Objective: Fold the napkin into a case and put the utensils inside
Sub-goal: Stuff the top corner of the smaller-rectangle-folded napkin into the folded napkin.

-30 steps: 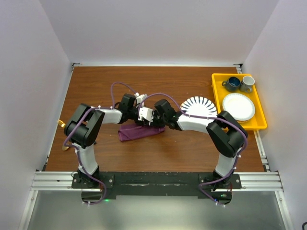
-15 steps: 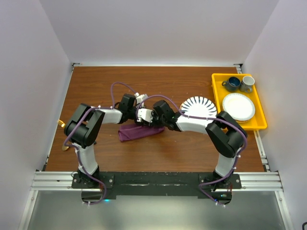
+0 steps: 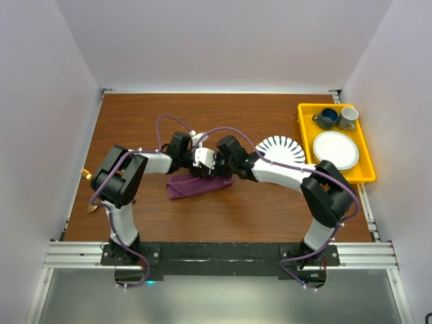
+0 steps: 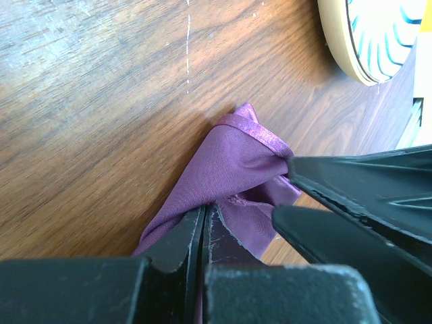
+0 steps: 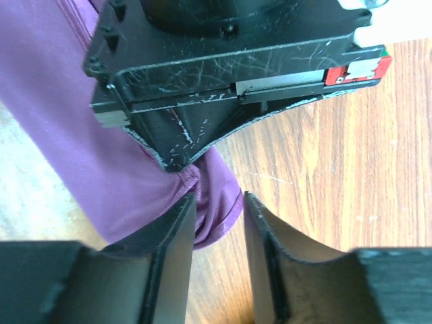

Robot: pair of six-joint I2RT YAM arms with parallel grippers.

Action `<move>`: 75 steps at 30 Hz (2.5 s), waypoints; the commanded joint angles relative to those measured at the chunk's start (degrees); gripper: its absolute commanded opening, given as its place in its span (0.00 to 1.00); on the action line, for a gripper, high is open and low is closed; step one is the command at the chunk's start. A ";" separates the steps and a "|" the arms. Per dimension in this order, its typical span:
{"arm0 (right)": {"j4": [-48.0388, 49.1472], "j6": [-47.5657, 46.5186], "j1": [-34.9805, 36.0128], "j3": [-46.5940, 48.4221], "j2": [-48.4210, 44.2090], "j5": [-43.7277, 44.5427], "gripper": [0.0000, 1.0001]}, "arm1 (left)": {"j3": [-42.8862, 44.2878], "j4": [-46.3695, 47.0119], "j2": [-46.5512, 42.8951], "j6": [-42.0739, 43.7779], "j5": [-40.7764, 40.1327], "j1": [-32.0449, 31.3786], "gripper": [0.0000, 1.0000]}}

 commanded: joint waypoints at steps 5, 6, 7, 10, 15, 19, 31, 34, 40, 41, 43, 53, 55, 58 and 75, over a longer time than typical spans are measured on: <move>-4.69 4.51 -1.77 3.92 -1.38 -6.79 0.57 | -0.74 -2.80 1.84 1.70 -3.60 0.43 0.00; -4.51 3.90 -1.77 3.66 -1.20 -6.71 0.58 | -0.74 -2.71 1.75 1.61 -3.60 0.43 0.00; -3.99 3.63 -1.68 3.57 -0.41 -6.62 0.59 | -0.83 -2.62 1.75 1.61 -3.60 0.43 0.00; -2.23 3.02 -1.68 3.22 0.91 -5.04 0.59 | -0.83 -2.53 1.75 1.61 -3.51 0.43 0.00; -0.47 2.31 -1.59 3.13 3.63 -3.89 0.59 | -0.92 -2.62 1.57 1.70 -3.51 0.52 0.00; 0.23 2.14 -1.59 3.39 4.86 -3.46 0.57 | -0.92 -2.62 1.49 1.70 -3.60 0.43 0.00; 1.91 -0.76 -1.59 1.20 6.71 1.47 0.27 | -0.30 -2.45 1.49 1.96 -2.81 0.43 0.00; 1.99 -0.85 -1.59 1.37 7.85 2.35 0.13 | -0.22 -2.36 1.14 2.23 -2.46 0.43 0.00; 2.52 -1.20 -1.50 0.85 8.21 2.61 0.00 | -1.00 -0.51 -2.19 1.70 -1.49 0.60 0.05; 2.52 -1.12 -1.50 0.76 8.03 2.61 0.00 | -1.01 -0.60 -2.73 1.70 -1.49 0.60 0.08; 2.70 -1.12 -1.51 0.58 7.86 2.61 0.00 | -0.83 -1.38 -4.30 2.57 -1.58 0.87 0.13; 3.40 -0.77 -1.59 0.14 7.33 2.61 0.00 | -0.74 -11.58 -8.80 7.85 -2.02 3.24 0.33; 3.49 -0.42 -1.51 0.14 7.33 2.61 0.00 | -0.74 -12.29 -9.06 8.81 -2.10 3.24 0.35; 3.93 -0.41 -1.59 0.14 7.15 2.61 0.00 | -0.92 -12.73 -8.80 10.13 -2.72 3.24 0.40; 4.81 -1.38 -1.50 -0.38 6.54 2.61 0.00 | -1.00 -12.20 -9.67 11.81 -7.55 3.33 0.53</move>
